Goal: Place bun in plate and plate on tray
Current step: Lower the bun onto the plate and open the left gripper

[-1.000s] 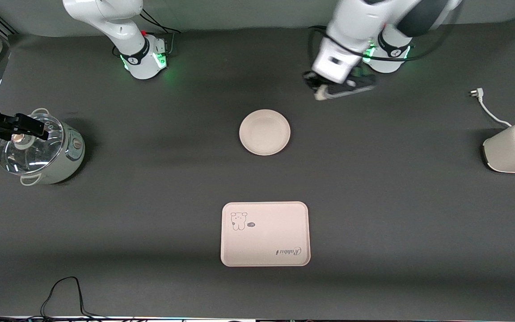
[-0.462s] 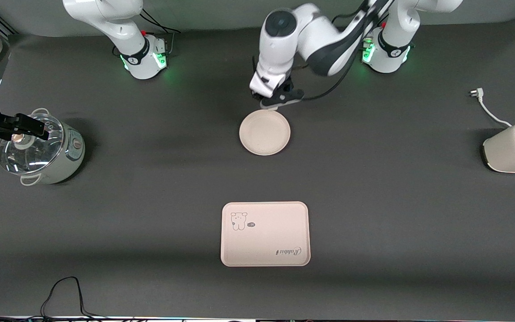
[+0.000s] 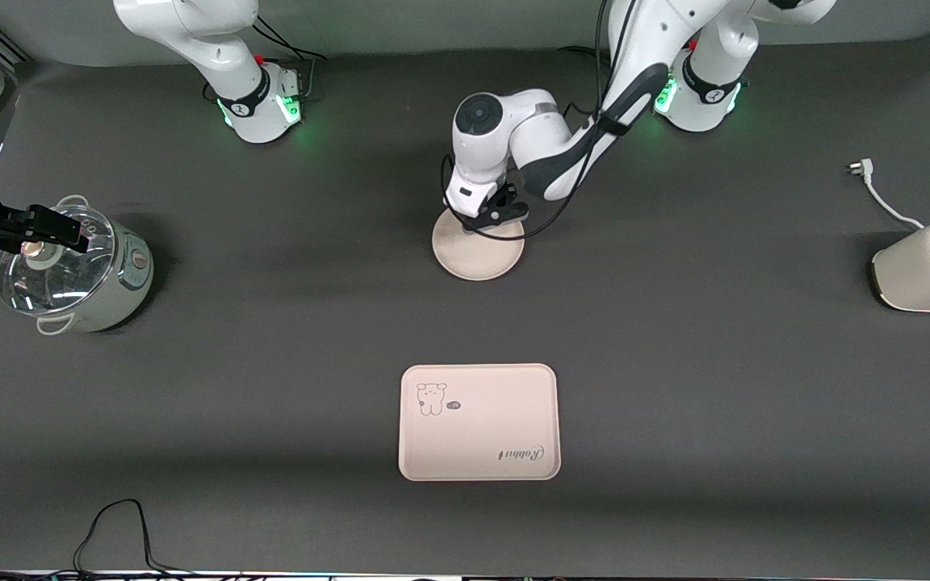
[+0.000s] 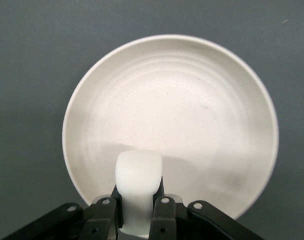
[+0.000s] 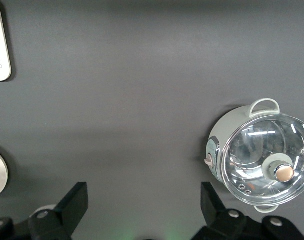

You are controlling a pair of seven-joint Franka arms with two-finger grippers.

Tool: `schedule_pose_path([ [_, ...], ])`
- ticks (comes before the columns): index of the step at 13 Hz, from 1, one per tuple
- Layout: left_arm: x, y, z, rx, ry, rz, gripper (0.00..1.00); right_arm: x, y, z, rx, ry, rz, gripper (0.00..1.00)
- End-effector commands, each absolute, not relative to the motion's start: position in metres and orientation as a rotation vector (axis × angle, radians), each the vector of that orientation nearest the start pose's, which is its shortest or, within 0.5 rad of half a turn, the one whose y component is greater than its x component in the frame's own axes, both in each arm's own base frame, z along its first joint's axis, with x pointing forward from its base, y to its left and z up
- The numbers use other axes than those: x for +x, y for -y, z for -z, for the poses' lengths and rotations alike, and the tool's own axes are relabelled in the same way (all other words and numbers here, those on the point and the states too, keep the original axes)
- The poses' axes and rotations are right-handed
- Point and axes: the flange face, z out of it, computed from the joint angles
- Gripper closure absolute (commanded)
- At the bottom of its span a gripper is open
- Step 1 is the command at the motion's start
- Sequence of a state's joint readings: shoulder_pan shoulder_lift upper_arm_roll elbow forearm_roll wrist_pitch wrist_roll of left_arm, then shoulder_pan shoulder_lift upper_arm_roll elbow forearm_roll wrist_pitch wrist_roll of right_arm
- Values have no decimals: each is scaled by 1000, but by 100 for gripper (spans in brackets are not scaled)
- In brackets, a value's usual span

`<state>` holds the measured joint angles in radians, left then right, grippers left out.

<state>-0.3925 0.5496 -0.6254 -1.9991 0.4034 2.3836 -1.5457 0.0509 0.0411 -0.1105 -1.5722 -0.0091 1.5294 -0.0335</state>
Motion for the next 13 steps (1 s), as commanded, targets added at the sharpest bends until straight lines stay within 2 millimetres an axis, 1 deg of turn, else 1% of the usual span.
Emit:
schedule_pose_path([
  [1, 324, 513, -211, -3080, 462, -35, 74, 558, 32, -599, -3164, -53, -120, 0],
  [2, 325, 514, -209, -3090, 471, -37, 69, 558, 32, -600, -3164, -53, -118, 0],
  [3, 325, 514, -208, -3089, 471, -41, 47, 558, 32, -600, -3164, -53, -118, 0],
  [4, 325, 514, -207, -3089, 464, -36, 3, 558, 32, -600, -3164, -53, -118, 0],
  [5, 325, 512, -207, -3079, 450, -25, 0, 558, 32, -600, -3164, -53, -118, 0],
  [9, 327, 510, -210, -3066, 442, -12, 0, 558, 32, -599, -3164, -53, -120, 0],
  [10, 332, 507, -215, -3057, 447, -3, 0, 558, 31, -599, -3162, -51, -122, 0],
  [12, 352, 501, -238, -3037, 481, 41, 0, 556, 27, -600, -3162, -41, -127, 0],
  [13, 370, 495, -252, -3026, 511, 46, 0, 555, 24, -601, -3162, -32, -127, 0],
])
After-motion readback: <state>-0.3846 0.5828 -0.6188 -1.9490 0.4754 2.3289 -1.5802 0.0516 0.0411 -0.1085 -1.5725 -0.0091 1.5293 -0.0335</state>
